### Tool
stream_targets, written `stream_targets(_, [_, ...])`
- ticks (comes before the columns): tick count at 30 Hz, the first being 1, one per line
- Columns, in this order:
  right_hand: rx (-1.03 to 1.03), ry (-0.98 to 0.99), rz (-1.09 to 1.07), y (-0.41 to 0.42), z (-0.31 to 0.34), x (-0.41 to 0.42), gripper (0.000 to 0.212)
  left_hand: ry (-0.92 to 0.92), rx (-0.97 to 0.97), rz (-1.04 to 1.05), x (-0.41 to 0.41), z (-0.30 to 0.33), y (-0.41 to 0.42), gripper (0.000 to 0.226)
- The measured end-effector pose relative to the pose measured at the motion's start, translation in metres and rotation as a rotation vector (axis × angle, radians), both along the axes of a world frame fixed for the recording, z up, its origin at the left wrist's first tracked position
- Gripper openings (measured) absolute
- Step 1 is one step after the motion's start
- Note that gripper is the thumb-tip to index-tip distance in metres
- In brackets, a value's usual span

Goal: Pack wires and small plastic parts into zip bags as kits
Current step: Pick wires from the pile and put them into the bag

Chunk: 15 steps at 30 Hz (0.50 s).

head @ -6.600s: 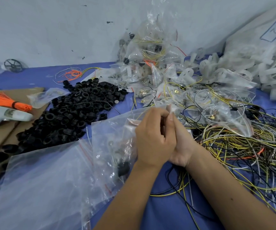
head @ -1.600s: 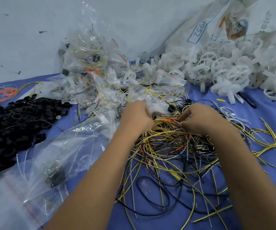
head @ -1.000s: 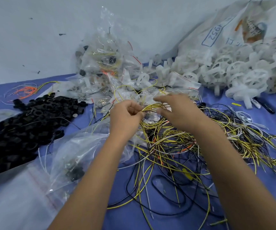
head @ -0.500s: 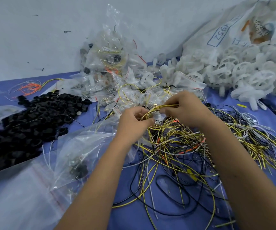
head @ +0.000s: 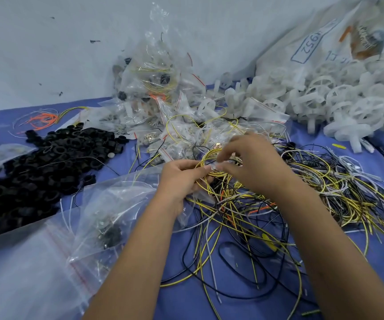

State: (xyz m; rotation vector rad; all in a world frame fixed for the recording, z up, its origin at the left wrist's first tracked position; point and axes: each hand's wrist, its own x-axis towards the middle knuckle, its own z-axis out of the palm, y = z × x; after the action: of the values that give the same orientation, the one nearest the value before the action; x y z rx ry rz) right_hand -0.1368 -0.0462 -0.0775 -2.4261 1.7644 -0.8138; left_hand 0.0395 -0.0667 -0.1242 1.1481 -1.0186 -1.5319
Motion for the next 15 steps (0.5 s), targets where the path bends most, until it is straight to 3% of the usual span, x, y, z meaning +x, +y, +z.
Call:
stream_targets(4, [0.267, 0.103, 0.095, -0.002, -0.009, 0.002, 0.018, 0.032, 0.021, -0.041, 0.005, -0.002, -0.001, 0.012])
stream_targets(9, [0.292, -0.067, 0.084, -0.003, -0.009, -0.002, 0.008, 0.098, 0.066, -0.079, 0.012, -0.001, -0.004, 0.012])
stream_targets(12, [0.352, -0.065, 0.099, -0.001, -0.005, -0.009, 0.011, 0.090, 0.073, -0.100, 0.014, -0.001, -0.004, 0.017])
stream_targets(15, [0.269, -0.095, 0.080, -0.001, -0.001, -0.015, 0.010, 0.068, 0.068, -0.105, 0.014, 0.000, -0.004, 0.019])
